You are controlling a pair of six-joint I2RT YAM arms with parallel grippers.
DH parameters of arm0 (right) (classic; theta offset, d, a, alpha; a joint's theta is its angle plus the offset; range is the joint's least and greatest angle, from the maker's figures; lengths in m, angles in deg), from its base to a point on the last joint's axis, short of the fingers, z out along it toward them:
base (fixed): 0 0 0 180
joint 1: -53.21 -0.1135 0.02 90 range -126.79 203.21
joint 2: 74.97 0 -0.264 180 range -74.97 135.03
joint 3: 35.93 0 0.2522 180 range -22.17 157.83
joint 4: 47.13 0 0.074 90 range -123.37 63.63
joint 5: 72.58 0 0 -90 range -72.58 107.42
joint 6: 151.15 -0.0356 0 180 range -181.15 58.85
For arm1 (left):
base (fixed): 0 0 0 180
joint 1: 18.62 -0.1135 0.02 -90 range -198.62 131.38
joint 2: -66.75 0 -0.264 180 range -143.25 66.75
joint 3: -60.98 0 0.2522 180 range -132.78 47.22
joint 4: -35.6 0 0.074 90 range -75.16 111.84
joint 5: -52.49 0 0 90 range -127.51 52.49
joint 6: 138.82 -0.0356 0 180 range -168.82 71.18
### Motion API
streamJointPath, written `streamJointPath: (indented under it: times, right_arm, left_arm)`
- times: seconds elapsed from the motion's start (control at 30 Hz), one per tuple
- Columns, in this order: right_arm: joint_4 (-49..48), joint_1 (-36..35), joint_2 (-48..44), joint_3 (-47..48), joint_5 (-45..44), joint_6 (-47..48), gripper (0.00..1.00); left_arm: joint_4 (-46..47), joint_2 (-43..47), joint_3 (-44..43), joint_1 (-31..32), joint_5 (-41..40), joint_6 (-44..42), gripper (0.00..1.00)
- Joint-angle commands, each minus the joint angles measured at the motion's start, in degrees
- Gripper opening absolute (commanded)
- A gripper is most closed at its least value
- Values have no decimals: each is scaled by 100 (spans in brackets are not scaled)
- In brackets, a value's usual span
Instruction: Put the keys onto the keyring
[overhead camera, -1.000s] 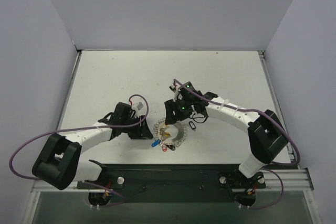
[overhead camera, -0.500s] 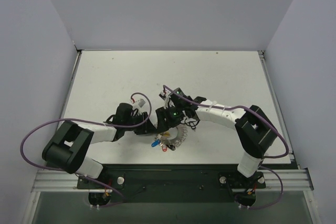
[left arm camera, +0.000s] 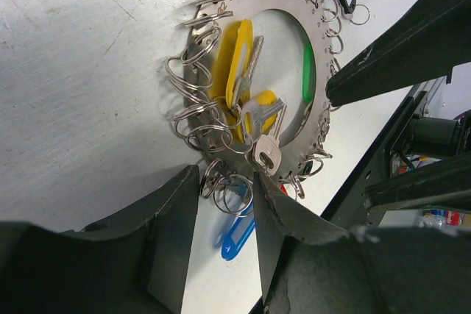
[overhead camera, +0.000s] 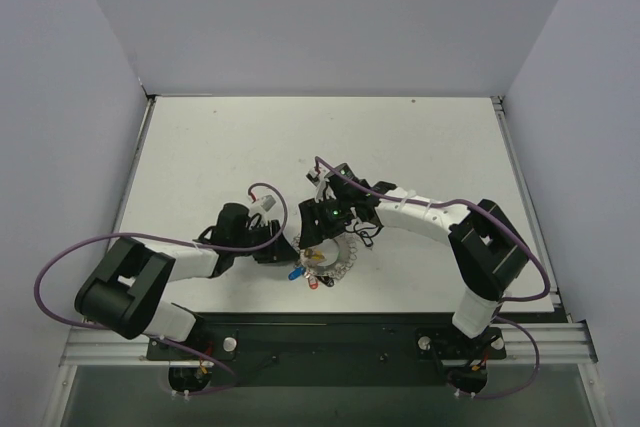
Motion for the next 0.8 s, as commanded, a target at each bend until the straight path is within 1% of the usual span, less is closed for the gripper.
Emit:
streamJointPath:
  times: [0.0, 0.03, 0.1, 0.13, 0.27, 0.33, 0.37, 0.4, 0.47, 0.57, 0.6, 0.67, 0.7, 0.73, 0.77]
  right_arm:
    - [-104, 17, -223, 9, 153, -11, 49]
    - [-95, 17, -215, 18, 153, -11, 49]
    - [-86, 35, -258, 9, 162, -2, 49]
    - [-86, 26, -276, -17, 136, 7, 49]
    - [-95, 35, -250, 18, 153, 7, 49]
    - [-95, 35, -258, 44, 188, 7, 49]
    - [-95, 35, -285, 36, 188, -2, 49]
    - [-95, 35, -346, 18, 180, 7, 49]
    - [-69, 43, -425, 1, 153, 16, 49]
    - [10, 70, -697, 9, 153, -11, 49]
    - [11, 87, -907, 9, 162, -37, 49]
    - [2, 236, -1163, 70, 460, -160, 49]
    - [2, 298, -1468, 158, 522, -239, 49]
    - [-7, 394, -1646, 211, 618, -274, 49]
    - [-16, 430, -1821, 281, 654, -283, 51]
  left_arm:
    - [-245, -130, 208, 17, -98, -114, 44]
    - [-280, -156, 216, 17, -63, -97, 41]
    - [-167, -192, 321, 70, -54, -53, 39]
    - [156, -218, 444, 79, -54, 35, 38]
    - [203, -192, 375, 105, -326, 132, 34]
    - [309, -209, 349, 114, -327, 158, 29]
    - [300, -201, 348, 114, -353, 159, 26]
    - [265, -131, 348, 114, -371, 159, 12]
    - [169, 36, 348, 114, -475, 150, 1]
    - [-296, 729, 217, 131, -607, 123, 0]
    - [-759, 1253, -18, 140, -660, 89, 0]
    - [-1358, 1862, -396, 201, -957, -130, 0]
    - [-1909, 2448, -616, 219, -1055, -219, 0]
    - [-2080, 2741, -1106, 219, -1135, -446, 0]
    - [-2360, 3013, -1337, 237, -1231, -552, 0]
